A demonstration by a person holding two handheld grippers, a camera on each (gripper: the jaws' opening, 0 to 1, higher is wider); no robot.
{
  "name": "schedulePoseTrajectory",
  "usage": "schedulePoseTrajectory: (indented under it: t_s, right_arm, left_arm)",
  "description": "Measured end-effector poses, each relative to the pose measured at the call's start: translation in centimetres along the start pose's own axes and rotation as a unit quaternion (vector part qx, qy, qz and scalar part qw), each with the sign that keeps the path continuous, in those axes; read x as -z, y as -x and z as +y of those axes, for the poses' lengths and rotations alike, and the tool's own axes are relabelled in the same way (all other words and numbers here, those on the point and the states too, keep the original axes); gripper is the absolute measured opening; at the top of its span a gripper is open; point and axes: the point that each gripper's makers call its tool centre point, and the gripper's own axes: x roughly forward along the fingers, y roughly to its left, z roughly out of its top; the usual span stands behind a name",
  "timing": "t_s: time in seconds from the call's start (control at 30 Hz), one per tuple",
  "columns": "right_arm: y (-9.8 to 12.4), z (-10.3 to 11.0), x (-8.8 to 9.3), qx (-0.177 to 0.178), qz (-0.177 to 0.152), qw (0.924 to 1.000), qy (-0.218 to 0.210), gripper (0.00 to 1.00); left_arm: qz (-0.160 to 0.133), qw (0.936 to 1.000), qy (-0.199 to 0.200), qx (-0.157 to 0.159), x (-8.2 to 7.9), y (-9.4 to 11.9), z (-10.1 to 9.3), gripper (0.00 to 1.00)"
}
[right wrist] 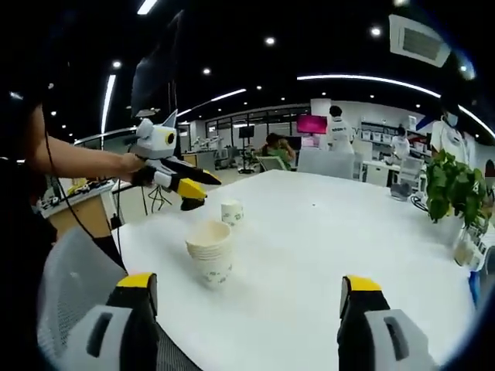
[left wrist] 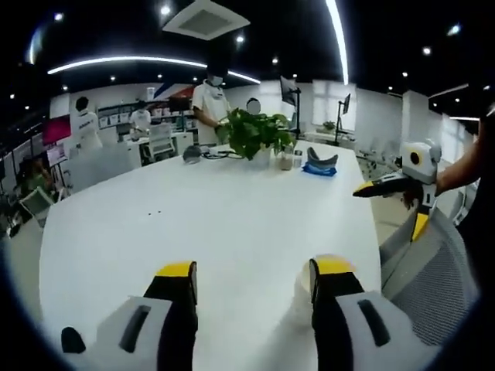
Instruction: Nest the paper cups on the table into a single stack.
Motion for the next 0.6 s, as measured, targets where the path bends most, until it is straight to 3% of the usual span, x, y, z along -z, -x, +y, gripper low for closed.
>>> schedulePoseTrajectory:
  t_s: [0.07, 0.1, 0.23, 0.3, 0.6]
  right_arm:
    - [0.0, 0.1, -0.1, 0.0, -0.003, 1.0, 0.003, 1.0]
    - [0.0, 0.1, 0.0, 0.0, -0.003, 1.0, 0.004, 1.0]
    - [0.0, -0.2, 0.1, 0.01, -0.006, 0.9997, 0.021, 1.0]
    - [-0.1, -0.2, 0.1, 0.003, -0.008, 1.0, 0.002, 1.0]
    - [-0.3, -0.1, 0.8, 0.004, 0.003, 0.9999, 0.011, 1.0]
  left_arm:
    - [0.0, 0.9997, -0.005, -0.022, 0.1, -0.2, 0.9, 0.66]
    - [0.004, 0.999, -0.012, -0.043, 0.5, -0.4, 2.7, 0.68]
    - [0.011, 0.9971, -0.006, -0.075, 1.5, -0.8, 5.2, 0.71]
    - [0.022, 0.9957, -0.012, -0.09, 2.4, -0.9, 6.6, 0.71]
    - [0.033, 0.9908, 0.031, -0.128, 4.3, -2.4, 10.3, 0.66]
